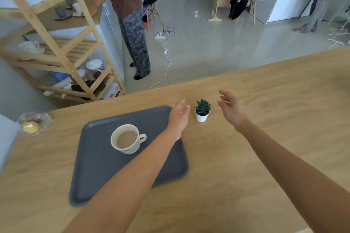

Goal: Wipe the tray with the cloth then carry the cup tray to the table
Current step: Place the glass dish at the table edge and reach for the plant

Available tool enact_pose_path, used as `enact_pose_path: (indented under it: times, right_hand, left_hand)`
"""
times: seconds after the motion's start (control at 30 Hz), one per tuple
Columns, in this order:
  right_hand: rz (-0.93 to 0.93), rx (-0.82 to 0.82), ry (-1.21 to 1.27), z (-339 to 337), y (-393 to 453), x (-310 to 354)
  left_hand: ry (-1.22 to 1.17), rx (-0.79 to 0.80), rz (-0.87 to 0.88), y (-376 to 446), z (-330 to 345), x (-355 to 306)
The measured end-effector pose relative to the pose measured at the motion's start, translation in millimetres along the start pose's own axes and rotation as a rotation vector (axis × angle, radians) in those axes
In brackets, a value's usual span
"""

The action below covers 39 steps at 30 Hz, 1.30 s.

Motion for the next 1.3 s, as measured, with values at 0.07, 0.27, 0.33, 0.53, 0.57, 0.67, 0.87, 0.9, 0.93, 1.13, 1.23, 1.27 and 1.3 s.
enact_pose_path:
  times: [0.07,0.27,0.33,0.53,0.57,0.67,0.87,0.9,0.93,1.13,1.23,1.27,1.3]
  right_hand:
    - [0.050,0.073,0.045,4,2,-24]
    - [0.104,0.283,0.166,39,4,-60]
    - [0.114,0.300,0.193,44,4,-60]
    - [0.119,0.299,0.199,50,7,-60]
    - [0.109,0.300,0.201,49,8,-56]
    - [0.074,0.302,0.198,49,8,-31]
    - [-0.044,0.366,0.256,83,7,50]
    - [-0.064,0.386,0.266,96,4,65]
    - [-0.084,0.409,0.269,110,1,78]
    - [-0.133,0.544,0.255,228,-31,140]
    - [-0.145,0.625,0.228,300,-55,159]
    - [-0.148,0.651,0.216,325,-64,163]
    - [-0.152,0.678,0.206,349,-72,165]
  left_hand:
    - [-0.033,0.031,-0.058,3,20,11]
    - [0.028,0.077,-0.046,10,50,20]
    - [0.073,0.062,-0.027,12,52,19]
    - [0.076,0.044,0.035,12,57,11]
    - [0.075,0.039,0.043,12,56,9]
    - [0.075,0.038,0.078,8,46,-6]
    - [0.059,-0.050,0.166,0,-20,-49]
    - [0.063,-0.076,0.171,-2,-37,-54]
    - [0.070,-0.104,0.172,-5,-57,-57]
    - [0.055,-0.262,0.189,-34,-190,-44]
    - [0.021,-0.321,0.172,-53,-259,-22]
    - [0.009,-0.345,0.161,-59,-282,-13]
    - [-0.006,-0.366,0.153,-66,-304,-2]
Point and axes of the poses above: each hand's wrist, its own y-axis towards the middle knuckle, its own z-axis out of the palm, x = y × z, the point moved 8 cm from there along y, towards the middle knuckle, and after that the axes turned 7 degrees about y, right-handed, at the moved point
